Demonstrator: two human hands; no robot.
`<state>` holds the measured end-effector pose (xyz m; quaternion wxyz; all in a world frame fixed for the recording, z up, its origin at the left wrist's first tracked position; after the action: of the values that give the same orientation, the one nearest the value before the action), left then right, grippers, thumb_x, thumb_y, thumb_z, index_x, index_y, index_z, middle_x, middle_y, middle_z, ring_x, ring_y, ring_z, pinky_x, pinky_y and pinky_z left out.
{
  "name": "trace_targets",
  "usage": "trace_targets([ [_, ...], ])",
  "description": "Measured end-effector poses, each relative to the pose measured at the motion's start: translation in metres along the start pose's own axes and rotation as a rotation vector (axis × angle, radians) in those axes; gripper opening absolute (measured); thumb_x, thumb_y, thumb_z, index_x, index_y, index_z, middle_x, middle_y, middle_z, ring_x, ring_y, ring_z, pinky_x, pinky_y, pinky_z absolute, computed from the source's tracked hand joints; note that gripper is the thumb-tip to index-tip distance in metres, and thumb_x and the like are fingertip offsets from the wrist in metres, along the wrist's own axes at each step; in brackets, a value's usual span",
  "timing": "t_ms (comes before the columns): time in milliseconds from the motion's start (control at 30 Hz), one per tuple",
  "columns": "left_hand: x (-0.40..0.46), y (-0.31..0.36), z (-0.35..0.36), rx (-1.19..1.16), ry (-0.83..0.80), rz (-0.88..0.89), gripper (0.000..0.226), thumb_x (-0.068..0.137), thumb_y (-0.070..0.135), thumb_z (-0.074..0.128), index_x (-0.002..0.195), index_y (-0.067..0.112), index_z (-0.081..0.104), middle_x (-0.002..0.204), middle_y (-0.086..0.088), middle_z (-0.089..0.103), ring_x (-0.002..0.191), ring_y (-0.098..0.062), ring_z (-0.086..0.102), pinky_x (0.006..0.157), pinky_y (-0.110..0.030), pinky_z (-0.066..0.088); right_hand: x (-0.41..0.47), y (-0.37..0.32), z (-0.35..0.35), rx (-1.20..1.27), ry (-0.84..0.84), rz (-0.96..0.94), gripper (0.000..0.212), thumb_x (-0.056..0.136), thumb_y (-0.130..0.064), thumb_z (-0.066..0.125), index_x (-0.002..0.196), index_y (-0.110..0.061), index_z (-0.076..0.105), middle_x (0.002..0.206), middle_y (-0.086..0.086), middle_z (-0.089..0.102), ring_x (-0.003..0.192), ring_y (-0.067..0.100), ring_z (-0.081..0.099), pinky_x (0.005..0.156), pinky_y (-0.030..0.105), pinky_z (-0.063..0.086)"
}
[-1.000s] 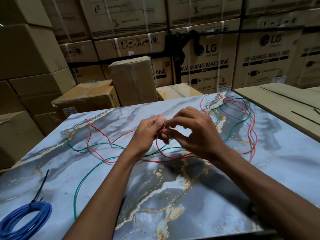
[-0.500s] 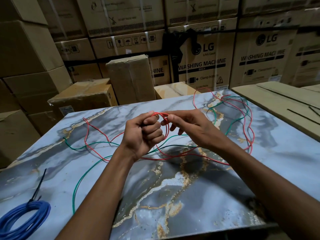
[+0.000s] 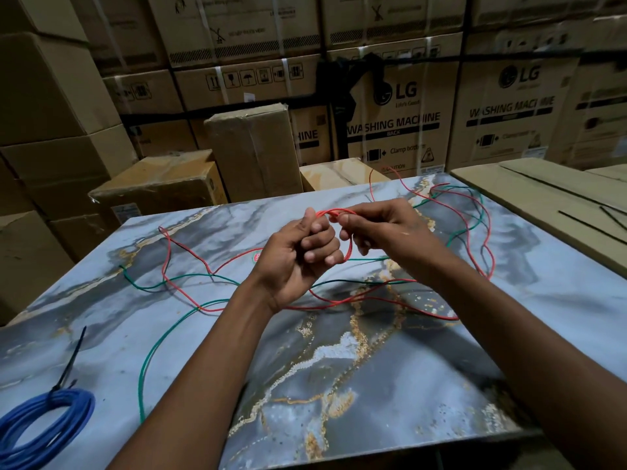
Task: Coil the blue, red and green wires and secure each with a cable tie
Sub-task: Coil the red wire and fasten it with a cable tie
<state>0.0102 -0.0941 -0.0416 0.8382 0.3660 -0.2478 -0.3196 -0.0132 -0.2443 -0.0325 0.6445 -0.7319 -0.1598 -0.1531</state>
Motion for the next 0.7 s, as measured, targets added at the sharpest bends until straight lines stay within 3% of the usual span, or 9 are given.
trace_targets([
  [133,-0.004,0.01,-0.009,-0.142,-0.017,0.023,0.044,0.107,0.026,0.027,0.07,0.016,0.049,0.056,0.008,0.018,0.048,-0.009,0.013,0.049,-0.021,0.025,-0.005,-0.003,-0.002,-0.061,-0.004,0.013,0.019,0.093,-0.022,0.074,0.106,-0.01,0.079,0.084,0.005,0.075,0.058,0.012,0.047,0.052,0.021,0.037],
  [300,-0.006,0.031,-0.027,-0.191,0.126,0.156,0.034,0.099,0.018,0.037,0.067,0.018,0.049,0.049,0.008,0.017,0.045,-0.009,0.008,0.044,-0.02,0.021,-0.001,-0.009,-0.032,-0.175,0.135,-0.04,0.017,0.091,-0.017,0.076,0.104,-0.007,0.08,0.081,0.005,0.076,0.062,-0.004,0.059,0.058,0.012,0.043],
  [400,-0.009,0.041,-0.039,-0.246,0.2,0.241,0.024,0.089,0.011,0.041,0.067,0.017,0.047,0.045,0.007,0.024,0.043,-0.01,0.009,0.042,-0.02,0.022,0.002,-0.008,-0.044,-0.413,0.162,-0.089,0.016,0.089,-0.024,0.079,0.1,-0.012,0.082,0.079,0.002,0.077,0.067,0.001,0.067,0.066,0.03,0.056],
  [500,-0.012,0.05,-0.058,-0.327,0.328,0.324,0.029,0.093,0.005,0.037,0.068,0.016,0.047,0.045,0.006,0.022,0.035,-0.009,0.018,0.039,-0.02,0.024,0.001,-0.005,-0.051,-0.482,0.145,-0.136,0.019,0.092,-0.022,0.077,0.111,-0.021,0.08,0.087,-0.002,0.079,0.083,0.01,0.076,0.082,0.047,0.062],
  [533,-0.012,0.052,-0.065,-0.35,0.378,0.347,0.034,0.099,0.005,0.033,0.07,0.016,0.048,0.045,0.006,0.022,0.034,-0.008,0.019,0.039,-0.02,0.024,0.0,-0.005,-0.05,-0.513,0.136,-0.168,0.023,0.094,-0.02,0.075,0.116,-0.023,0.078,0.089,-0.005,0.079,0.084,0.009,0.076,0.081,0.046,0.063],
  [600,-0.014,0.054,-0.075,-0.377,0.459,0.378,0.04,0.106,0.009,0.027,0.073,0.015,0.049,0.045,0.007,0.024,0.034,-0.007,0.02,0.039,-0.02,0.024,-0.001,-0.007,-0.044,-0.586,0.157,-0.251,0.027,0.095,-0.017,0.072,0.12,-0.026,0.075,0.082,-0.021,0.074,0.069,0.0,0.069,0.065,0.03,0.059],
  [633,-0.014,0.054,-0.078,-0.381,0.487,0.386,0.04,0.107,0.01,0.026,0.074,0.015,0.049,0.044,0.007,0.025,0.034,-0.007,0.021,0.039,-0.019,0.024,-0.002,-0.009,-0.04,-0.62,0.18,-0.292,0.027,0.095,-0.015,0.072,0.12,-0.025,0.076,0.077,-0.025,0.069,0.059,-0.001,0.06,0.058,0.019,0.049],
  [700,-0.015,0.055,-0.08,-0.367,0.516,0.396,0.04,0.108,0.011,0.025,0.076,0.015,0.05,0.044,0.008,0.029,0.034,-0.006,0.023,0.04,-0.019,0.025,-0.004,-0.01,-0.03,-0.685,0.199,-0.338,0.026,0.094,-0.013,0.072,0.117,-0.023,0.078,0.078,-0.021,0.065,0.055,0.002,0.051,0.056,0.01,0.035],
])
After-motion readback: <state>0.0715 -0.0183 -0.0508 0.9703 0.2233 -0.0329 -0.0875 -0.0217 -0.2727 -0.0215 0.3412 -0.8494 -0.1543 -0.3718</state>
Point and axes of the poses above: each hand's wrist, its own x-axis towards the middle knuckle, its own z-axis out of the palm, y = z × x, the point moved 4 cm from there along x, towards the middle knuckle
